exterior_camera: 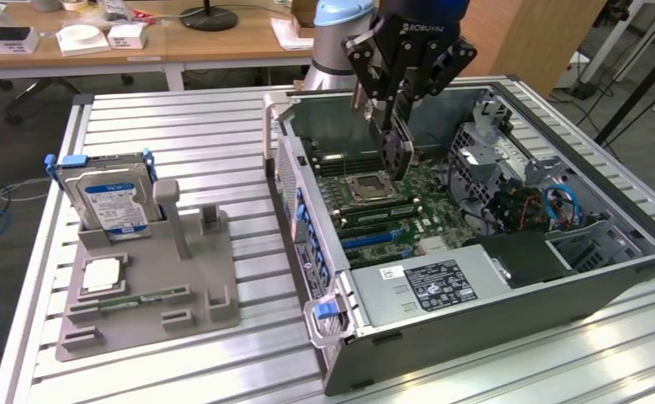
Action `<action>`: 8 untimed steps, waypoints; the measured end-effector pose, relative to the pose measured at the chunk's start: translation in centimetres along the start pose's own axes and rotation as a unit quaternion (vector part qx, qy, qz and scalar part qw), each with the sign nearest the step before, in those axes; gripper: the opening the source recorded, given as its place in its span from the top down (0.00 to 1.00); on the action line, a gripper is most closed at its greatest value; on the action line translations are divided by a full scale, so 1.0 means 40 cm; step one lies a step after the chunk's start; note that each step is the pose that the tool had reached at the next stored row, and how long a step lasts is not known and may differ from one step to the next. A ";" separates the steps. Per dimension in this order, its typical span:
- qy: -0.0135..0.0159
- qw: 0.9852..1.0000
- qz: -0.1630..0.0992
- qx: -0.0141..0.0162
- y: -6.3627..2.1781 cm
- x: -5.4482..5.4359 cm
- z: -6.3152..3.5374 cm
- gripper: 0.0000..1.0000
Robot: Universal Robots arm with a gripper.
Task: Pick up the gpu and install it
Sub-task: 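Pick up the gpu and move the gpu toward the slot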
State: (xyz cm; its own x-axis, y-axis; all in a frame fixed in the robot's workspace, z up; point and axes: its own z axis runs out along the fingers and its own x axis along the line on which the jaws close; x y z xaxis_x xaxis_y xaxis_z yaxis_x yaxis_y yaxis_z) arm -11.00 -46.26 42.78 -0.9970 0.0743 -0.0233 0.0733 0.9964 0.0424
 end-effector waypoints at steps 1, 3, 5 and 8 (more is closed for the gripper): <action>0.000 1.000 0.000 0.000 0.000 -0.001 0.000 0.74; 0.000 1.000 0.000 0.000 0.000 -0.002 0.000 0.74; 0.000 1.000 0.000 0.000 0.000 -0.004 0.000 0.74; 0.000 1.000 0.000 0.000 0.000 -0.006 0.000 0.74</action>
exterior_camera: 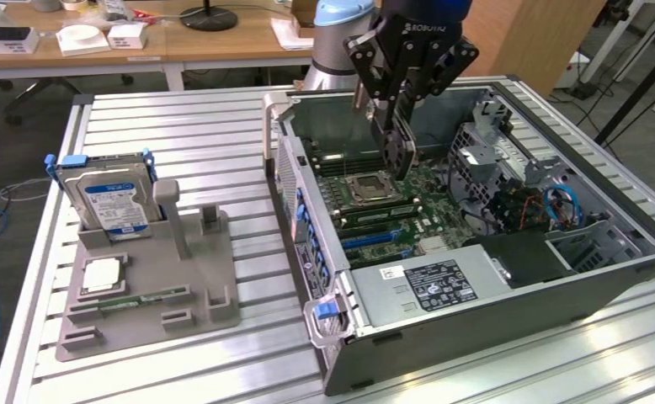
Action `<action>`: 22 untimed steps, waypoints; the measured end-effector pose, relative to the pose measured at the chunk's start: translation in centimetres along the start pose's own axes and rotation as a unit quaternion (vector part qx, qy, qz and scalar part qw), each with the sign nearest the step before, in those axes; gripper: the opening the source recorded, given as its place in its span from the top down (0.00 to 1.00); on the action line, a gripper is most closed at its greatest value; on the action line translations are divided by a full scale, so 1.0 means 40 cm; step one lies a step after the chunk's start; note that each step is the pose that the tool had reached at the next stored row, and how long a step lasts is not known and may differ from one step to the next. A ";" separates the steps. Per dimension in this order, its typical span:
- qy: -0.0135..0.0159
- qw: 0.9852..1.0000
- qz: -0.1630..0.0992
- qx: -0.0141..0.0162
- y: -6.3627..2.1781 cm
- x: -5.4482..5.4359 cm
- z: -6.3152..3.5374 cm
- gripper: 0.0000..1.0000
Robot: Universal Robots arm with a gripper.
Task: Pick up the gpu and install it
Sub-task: 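Pick up the gpu and move the gpu toward the slot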
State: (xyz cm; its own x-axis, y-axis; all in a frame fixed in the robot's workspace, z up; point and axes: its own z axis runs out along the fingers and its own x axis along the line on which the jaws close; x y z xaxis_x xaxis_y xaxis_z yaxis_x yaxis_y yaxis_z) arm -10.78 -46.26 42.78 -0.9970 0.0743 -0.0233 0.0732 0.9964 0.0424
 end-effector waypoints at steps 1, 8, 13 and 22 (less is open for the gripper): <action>0.000 1.000 0.000 0.000 0.000 -0.001 0.000 0.74; 0.000 1.000 0.000 0.000 0.001 -0.006 0.000 0.74; 0.000 1.000 0.000 0.000 0.001 -0.012 0.000 0.74; 0.000 1.000 0.000 0.000 0.002 -0.022 0.001 0.74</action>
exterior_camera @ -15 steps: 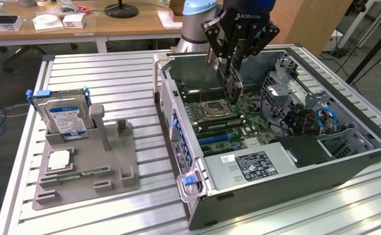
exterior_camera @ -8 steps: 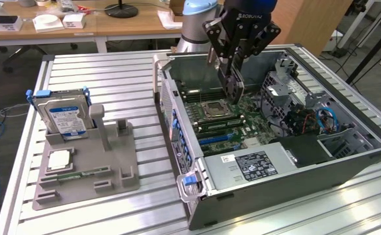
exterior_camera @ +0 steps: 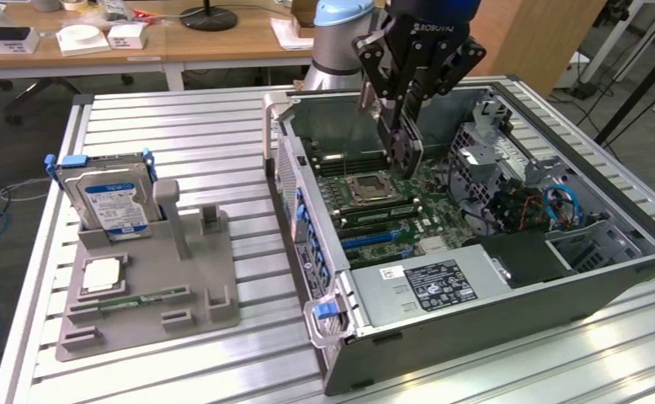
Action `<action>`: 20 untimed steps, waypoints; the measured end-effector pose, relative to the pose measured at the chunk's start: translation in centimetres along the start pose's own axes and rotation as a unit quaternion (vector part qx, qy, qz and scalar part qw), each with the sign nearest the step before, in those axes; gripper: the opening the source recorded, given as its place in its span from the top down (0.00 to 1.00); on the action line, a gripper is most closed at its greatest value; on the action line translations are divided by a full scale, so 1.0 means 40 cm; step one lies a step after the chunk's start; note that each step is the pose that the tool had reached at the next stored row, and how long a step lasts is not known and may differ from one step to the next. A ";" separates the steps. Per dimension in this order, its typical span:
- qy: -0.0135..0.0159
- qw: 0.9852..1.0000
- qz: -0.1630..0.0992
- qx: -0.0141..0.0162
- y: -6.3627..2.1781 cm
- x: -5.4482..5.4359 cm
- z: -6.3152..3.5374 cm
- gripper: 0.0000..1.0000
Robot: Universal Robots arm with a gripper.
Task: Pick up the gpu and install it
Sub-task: 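Pick up the gpu and move the gpu toward the slot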
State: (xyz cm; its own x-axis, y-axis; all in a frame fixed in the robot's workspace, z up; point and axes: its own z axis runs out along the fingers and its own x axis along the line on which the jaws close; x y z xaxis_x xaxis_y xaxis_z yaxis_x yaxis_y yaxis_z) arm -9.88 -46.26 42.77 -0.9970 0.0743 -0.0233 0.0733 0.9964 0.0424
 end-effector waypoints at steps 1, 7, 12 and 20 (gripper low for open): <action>0.000 1.000 0.000 0.000 0.000 -0.001 0.000 0.74; 0.000 1.000 0.000 0.000 0.001 -0.008 0.000 0.74; 0.000 1.000 0.000 0.000 0.001 -0.014 0.000 0.74; 0.000 1.000 0.000 0.000 0.002 -0.022 0.001 0.74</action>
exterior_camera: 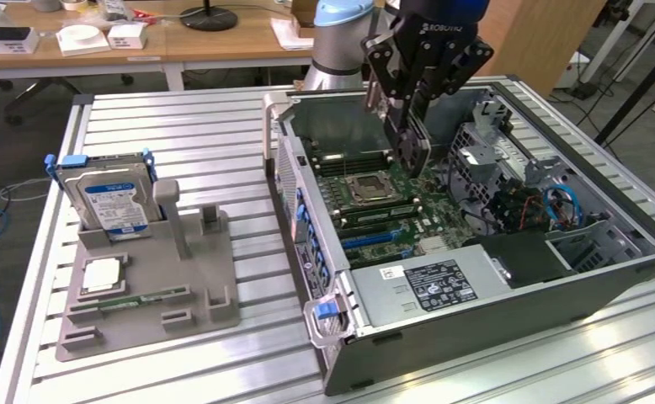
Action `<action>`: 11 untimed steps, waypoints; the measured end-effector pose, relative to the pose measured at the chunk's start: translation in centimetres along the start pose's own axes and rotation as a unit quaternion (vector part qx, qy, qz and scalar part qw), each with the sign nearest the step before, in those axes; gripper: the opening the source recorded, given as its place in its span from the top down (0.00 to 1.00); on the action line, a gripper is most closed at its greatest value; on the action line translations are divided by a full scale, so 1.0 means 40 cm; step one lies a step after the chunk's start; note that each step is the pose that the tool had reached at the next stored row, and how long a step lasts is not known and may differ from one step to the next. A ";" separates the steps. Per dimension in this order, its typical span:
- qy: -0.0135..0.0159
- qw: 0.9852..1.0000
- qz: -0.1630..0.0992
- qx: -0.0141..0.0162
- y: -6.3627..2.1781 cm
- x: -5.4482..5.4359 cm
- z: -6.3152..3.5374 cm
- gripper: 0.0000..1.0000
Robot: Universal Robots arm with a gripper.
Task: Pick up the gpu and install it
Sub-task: 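Pick up the gpu and move the gpu toward the slot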
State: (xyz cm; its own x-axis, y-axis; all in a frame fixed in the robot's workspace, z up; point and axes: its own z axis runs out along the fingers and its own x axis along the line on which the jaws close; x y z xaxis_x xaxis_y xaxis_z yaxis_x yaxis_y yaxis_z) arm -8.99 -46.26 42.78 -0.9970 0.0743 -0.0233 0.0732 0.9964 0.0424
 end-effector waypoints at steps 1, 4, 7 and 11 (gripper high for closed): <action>0.000 1.000 0.000 0.000 0.000 -0.001 0.000 0.74; 0.000 1.000 0.000 0.000 0.000 -0.004 0.000 0.74; 0.000 1.000 0.000 0.000 0.001 -0.007 0.000 0.74; 0.000 1.000 0.000 0.000 0.001 -0.011 0.000 0.74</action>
State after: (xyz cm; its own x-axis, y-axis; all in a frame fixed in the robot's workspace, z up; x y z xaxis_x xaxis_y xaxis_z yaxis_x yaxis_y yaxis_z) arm -8.53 -46.26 42.78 -0.9970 0.0743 -0.0233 0.0733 0.9964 0.0423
